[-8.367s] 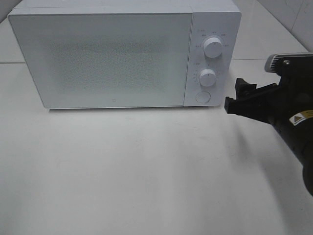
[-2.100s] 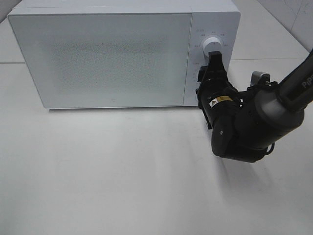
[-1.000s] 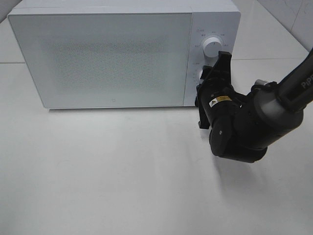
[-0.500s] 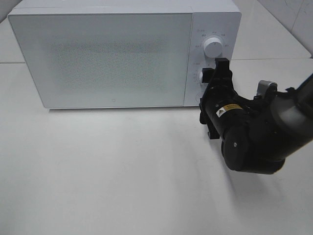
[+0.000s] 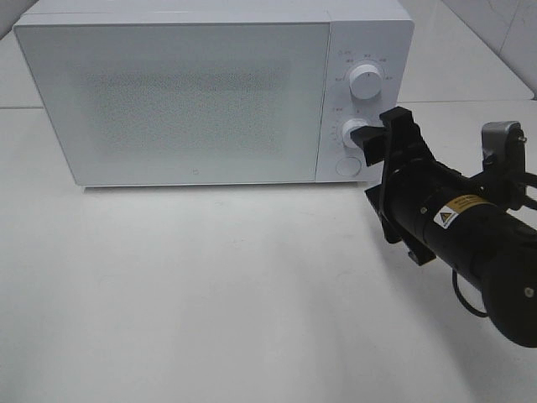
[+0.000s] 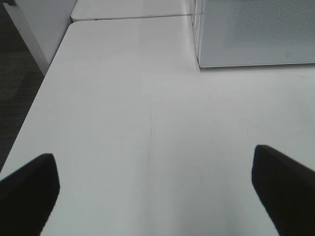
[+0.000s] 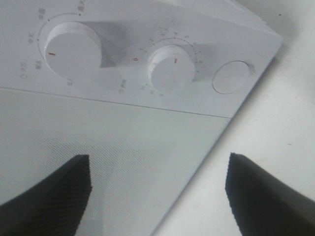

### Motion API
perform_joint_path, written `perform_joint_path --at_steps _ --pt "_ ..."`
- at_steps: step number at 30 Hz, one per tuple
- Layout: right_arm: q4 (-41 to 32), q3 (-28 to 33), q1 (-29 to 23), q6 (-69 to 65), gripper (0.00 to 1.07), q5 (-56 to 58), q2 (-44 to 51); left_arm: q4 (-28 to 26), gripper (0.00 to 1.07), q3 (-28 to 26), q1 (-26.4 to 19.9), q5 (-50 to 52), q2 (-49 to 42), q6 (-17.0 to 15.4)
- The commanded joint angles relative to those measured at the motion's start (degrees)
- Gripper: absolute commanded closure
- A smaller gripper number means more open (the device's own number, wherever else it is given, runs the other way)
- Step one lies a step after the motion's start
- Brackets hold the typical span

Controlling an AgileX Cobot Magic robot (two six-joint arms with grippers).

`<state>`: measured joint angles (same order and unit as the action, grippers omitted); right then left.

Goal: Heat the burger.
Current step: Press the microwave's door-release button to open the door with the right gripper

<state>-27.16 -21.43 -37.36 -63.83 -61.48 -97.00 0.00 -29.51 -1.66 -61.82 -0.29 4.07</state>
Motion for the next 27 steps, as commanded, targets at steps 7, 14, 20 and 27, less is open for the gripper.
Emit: perform_joint_path --at_steps 7,14,20,27 --pt "1.1 0.5 -0.2 23.1 0.33 21.4 12.4 -0.4 0.06 0.0 -0.2 0.6 -0.9 -0.3" --pt "1.1 -2.5 -0.2 40.3 0.33 34.5 17.2 -0.4 0.06 0.0 -0.2 0.6 -0.9 -0.3" --pt "1.9 -7.9 -0.2 54.8 0.33 50.1 18.4 -0.4 0.06 0.0 -0.2 0.6 -0.9 -0.3" --pt "11.9 -16.0 -0.2 62.2 0.33 70.8 18.4 -0.4 0.06 0.0 -0.2 0.6 -0.9 -0.3"
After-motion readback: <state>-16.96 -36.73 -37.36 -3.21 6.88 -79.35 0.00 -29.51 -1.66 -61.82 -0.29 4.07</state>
